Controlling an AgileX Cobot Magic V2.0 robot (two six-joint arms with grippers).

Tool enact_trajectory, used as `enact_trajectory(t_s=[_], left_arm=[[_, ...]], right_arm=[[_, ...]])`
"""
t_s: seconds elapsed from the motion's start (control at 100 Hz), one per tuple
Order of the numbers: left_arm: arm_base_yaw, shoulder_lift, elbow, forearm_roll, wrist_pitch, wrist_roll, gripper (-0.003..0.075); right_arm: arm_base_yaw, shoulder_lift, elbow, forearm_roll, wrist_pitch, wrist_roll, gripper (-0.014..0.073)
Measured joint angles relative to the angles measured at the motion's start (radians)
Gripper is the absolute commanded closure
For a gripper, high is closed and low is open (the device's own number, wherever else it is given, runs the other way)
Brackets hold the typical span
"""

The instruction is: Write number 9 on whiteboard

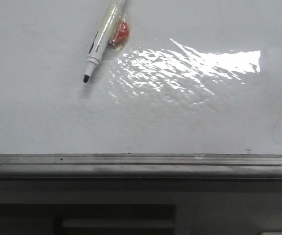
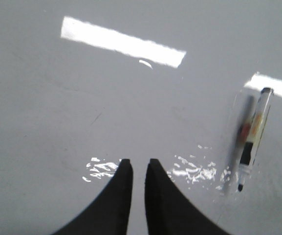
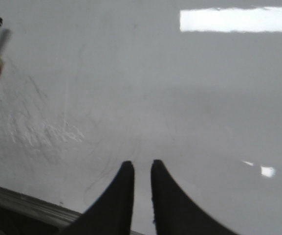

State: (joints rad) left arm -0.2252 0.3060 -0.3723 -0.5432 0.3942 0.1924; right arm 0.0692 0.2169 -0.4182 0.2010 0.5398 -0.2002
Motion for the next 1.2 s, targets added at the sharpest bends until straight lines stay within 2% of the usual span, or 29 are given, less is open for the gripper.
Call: enact_trajectory(t_s=[0.06, 0.12, 0.23, 0.34, 0.43, 0.68, 0.82, 0.96, 1.03, 1.1, 1.15, 1.2], left_arm=[[0.000, 0.110, -0.062, 0.011, 0.064, 0.041, 0.0389], [0.000, 0.207, -0.124, 0.003, 0.136, 0.099, 0.0337], [-0.017, 0.381, -0.201, -0.093, 0.215, 0.235, 0.0333], [-0.086, 0.521, -0.262, -0.217, 0.222, 0.367, 0.0333], [-0.181, 0.614, -0.303, -0.262, 0.162, 0.404, 0.0333], [-0.419, 0.788, -0.337, -0.290, -0.123, 0.420, 0.0333], [-0.484, 0.851, -0.339, -0.295, -0.193, 0.422, 0.0333], [-0.505, 0.899, -0.345, -0.301, -0.250, 0.423, 0.0333], [-0.514, 0.914, -0.349, -0.306, -0.265, 0.423, 0.0337], [-0.515, 0.930, -0.354, -0.308, -0.274, 0.423, 0.0372], [-0.516, 0.939, -0.357, -0.312, -0.277, 0.424, 0.0430], [-0.517, 0.947, -0.360, -0.313, -0.279, 0.424, 0.0533]], right_arm=[[0.000, 0.047, -0.049, -0.017, 0.040, -0.001, 0.0206], [0.000, 0.089, -0.083, -0.019, 0.054, -0.002, 0.0136], [0.000, 0.135, -0.118, -0.021, 0.065, -0.004, 0.0133], [0.000, 0.147, -0.120, -0.021, 0.073, -0.004, 0.0133], [0.000, 0.147, -0.120, -0.021, 0.074, -0.004, 0.0133], [0.000, 0.147, -0.120, -0.023, 0.075, -0.004, 0.0133], [0.000, 0.147, -0.120, -0.023, 0.075, -0.004, 0.0133], [0.000, 0.147, -0.120, -0.023, 0.075, -0.006, 0.0134], [0.000, 0.147, -0.120, -0.023, 0.075, -0.010, 0.0134], [0.000, 0.147, -0.120, -0.023, 0.075, -0.012, 0.0134], [0.000, 0.147, -0.120, -0.021, 0.073, -0.012, 0.0134], [0.000, 0.147, -0.120, -0.016, 0.070, -0.012, 0.0134]])
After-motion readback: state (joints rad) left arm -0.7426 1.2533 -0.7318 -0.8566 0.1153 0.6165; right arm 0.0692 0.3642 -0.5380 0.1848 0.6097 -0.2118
